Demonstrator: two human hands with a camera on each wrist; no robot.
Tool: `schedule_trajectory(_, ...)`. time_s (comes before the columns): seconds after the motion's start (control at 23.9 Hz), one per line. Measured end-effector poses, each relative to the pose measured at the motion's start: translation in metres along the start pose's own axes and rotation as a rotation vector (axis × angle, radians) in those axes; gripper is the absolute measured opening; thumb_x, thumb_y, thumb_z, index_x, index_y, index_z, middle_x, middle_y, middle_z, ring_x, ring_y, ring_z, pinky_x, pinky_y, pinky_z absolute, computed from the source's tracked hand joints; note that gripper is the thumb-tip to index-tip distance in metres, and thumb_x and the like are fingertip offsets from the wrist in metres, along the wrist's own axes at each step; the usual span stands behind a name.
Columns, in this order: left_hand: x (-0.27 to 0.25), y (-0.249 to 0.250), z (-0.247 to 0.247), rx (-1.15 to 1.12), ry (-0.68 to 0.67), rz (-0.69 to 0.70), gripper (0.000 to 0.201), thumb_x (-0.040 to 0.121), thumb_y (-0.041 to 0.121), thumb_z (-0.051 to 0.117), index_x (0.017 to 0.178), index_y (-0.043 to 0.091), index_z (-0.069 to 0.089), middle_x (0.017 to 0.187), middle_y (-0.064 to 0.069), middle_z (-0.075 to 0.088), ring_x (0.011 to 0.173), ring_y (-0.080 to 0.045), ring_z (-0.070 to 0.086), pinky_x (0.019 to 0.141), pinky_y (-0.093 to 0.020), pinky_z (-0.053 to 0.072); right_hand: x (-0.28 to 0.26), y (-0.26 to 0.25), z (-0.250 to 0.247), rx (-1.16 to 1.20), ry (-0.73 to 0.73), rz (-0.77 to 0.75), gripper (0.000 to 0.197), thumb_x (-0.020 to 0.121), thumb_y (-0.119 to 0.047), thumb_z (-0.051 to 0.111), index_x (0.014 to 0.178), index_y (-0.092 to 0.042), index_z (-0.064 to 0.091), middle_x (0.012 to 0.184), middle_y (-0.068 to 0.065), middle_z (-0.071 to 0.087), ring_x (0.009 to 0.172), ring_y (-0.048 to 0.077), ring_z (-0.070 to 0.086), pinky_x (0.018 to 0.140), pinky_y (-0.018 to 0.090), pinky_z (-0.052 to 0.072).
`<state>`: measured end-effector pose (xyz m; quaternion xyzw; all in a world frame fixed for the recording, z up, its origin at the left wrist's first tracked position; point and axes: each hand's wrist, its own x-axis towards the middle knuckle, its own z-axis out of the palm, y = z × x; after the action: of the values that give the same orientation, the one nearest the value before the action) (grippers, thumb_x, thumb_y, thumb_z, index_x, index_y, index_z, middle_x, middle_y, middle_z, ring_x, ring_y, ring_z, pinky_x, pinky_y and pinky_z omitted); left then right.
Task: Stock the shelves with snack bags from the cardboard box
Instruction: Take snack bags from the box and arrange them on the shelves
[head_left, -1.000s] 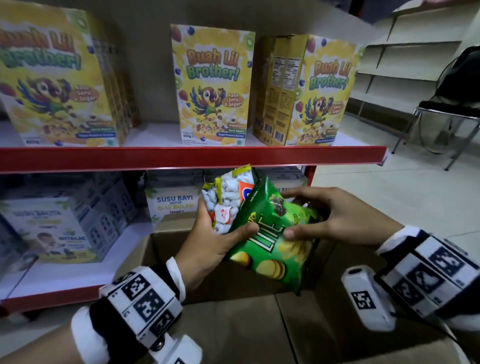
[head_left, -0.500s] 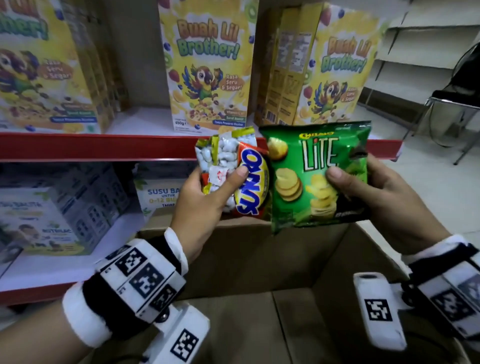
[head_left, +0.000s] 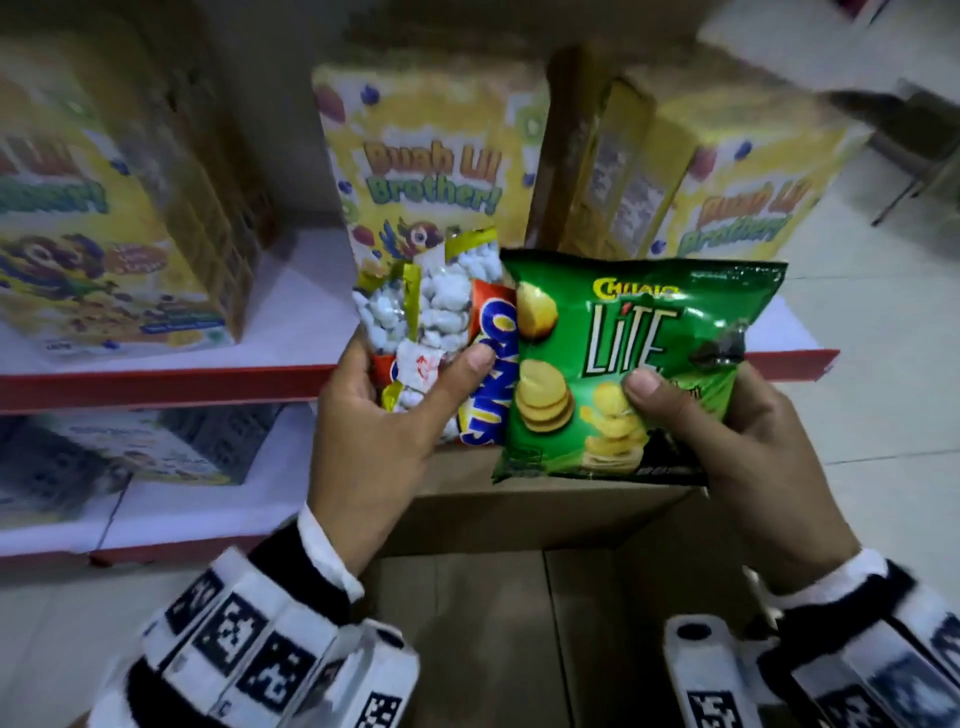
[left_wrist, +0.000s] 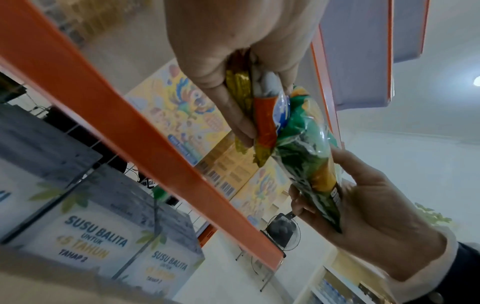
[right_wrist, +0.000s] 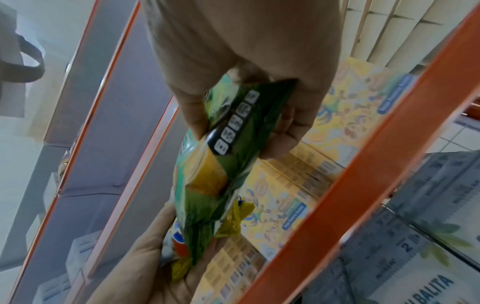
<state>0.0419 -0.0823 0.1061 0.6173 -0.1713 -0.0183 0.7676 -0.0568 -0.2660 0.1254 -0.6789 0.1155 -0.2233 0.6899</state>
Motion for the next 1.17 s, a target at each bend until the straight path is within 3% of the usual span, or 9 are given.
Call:
schedule_trajectory(0.33,0.014,0.206,0.030,-0.083,0.026,-0.051,0.057,0.059,0.037,0.086,0.109,0.026,0.062,0.106,0.005,0.073,0.099,-0.016,0.070,0.076,-0.028,0.057,-0.005,-0.227,0.009,-0.094,-0.061,-0.026,0.029,0.064,-0.038,0.072,0.092,-0.030,0.072,0.093,-0.003,0.075,0.084,0.013,0.072,0.070,0.024,0.057)
schedule_trajectory(0.46,0.030,0.300,0.039,-0.066,-0.013,-0.004,0.048,0.063,0.040,0.083,0.107,0.033,0.064,0.106,0.007,0.073,0.097,-0.014,0.070,0.073,-0.026,0.058,0.000,-0.324,0.012,-0.103,-0.090,-0.087,0.028,0.064,-0.037,0.072,0.091,-0.032,0.072,0.090,-0.006,0.076,0.080,0.010,0.072,0.066,0.019,0.056)
schedule_trajectory(0.54,0.045,0.366,0.043,-0.062,-0.041,0.037,0.041,0.065,0.041,0.082,0.102,0.040,0.065,0.103,0.009,0.074,0.093,-0.011,0.071,0.070,-0.021,0.057,0.006,-0.390,0.017,-0.095,-0.116,-0.122,0.031,0.063,-0.036,0.073,0.093,-0.030,0.072,0.092,-0.003,0.076,0.081,0.013,0.073,0.067,0.023,0.057)
schedule_trajectory(0.67,0.065,0.449,0.051,-0.089,-0.059,0.045,0.044,0.061,0.037,0.085,0.101,0.039,0.068,0.105,0.004,0.074,0.096,-0.018,0.071,0.078,-0.034,0.056,0.016,-0.475,0.025,-0.071,-0.131,-0.157,0.037,0.058,-0.031,0.075,0.094,-0.021,0.070,0.092,0.002,0.076,0.079,0.017,0.073,0.067,0.029,0.059)
schedule_trajectory(0.75,0.076,0.496,0.052,-0.097,-0.054,0.044,0.047,0.060,0.040,0.085,0.104,0.037,0.067,0.107,0.002,0.073,0.100,-0.021,0.070,0.082,-0.039,0.055,0.024,-0.525,0.034,-0.101,-0.168,-0.187,0.045,0.057,-0.031,0.078,0.099,-0.020,0.067,0.095,0.001,0.075,0.083,0.015,0.072,0.068,0.025,0.058)
schedule_trajectory(0.84,0.087,0.530,0.050,-0.035,-0.065,0.088,0.053,0.061,0.047,0.079,0.110,0.033,0.064,0.107,0.006,0.073,0.099,-0.017,0.070,0.079,-0.033,0.058,0.033,-0.563,0.043,-0.131,-0.204,-0.223,0.046,0.055,-0.035,0.086,0.097,-0.026,0.068,0.095,-0.001,0.075,0.083,0.013,0.072,0.069,0.023,0.057)
schedule_trajectory(0.92,0.099,0.561,0.040,-0.017,-0.051,0.120,0.056,0.061,0.047,0.075,0.112,0.027,0.061,0.103,0.008,0.074,0.093,-0.013,0.071,0.071,-0.025,0.059,0.045,-0.600,0.054,-0.142,-0.172,-0.255,0.044,0.052,-0.051,0.087,0.089,-0.037,0.067,0.090,-0.005,0.075,0.080,0.013,0.072,0.067,0.026,0.057)
schedule_trajectory(1.05,0.110,0.596,0.015,-0.006,0.002,0.134,0.044,0.069,0.038,0.072,0.110,0.026,0.061,0.096,0.011,0.075,0.083,-0.008,0.072,0.057,-0.016,0.054,0.078,-0.642,0.078,-0.143,0.007,-0.340,0.056,0.044,-0.067,0.081,0.090,-0.042,0.063,0.096,-0.009,0.073,0.091,0.013,0.070,0.080,0.035,0.056)
schedule_trajectory(1.17,0.115,0.612,-0.013,0.012,0.048,0.110,0.044,0.073,0.036,0.070,0.115,0.027,0.059,0.101,0.009,0.074,0.090,-0.010,0.071,0.071,-0.027,0.058,0.122,-0.658,0.118,-0.183,0.096,-0.369,0.093,0.043,-0.068,0.079,0.120,-0.020,0.056,0.121,0.005,0.065,0.114,0.026,0.060,0.099,0.050,0.047)
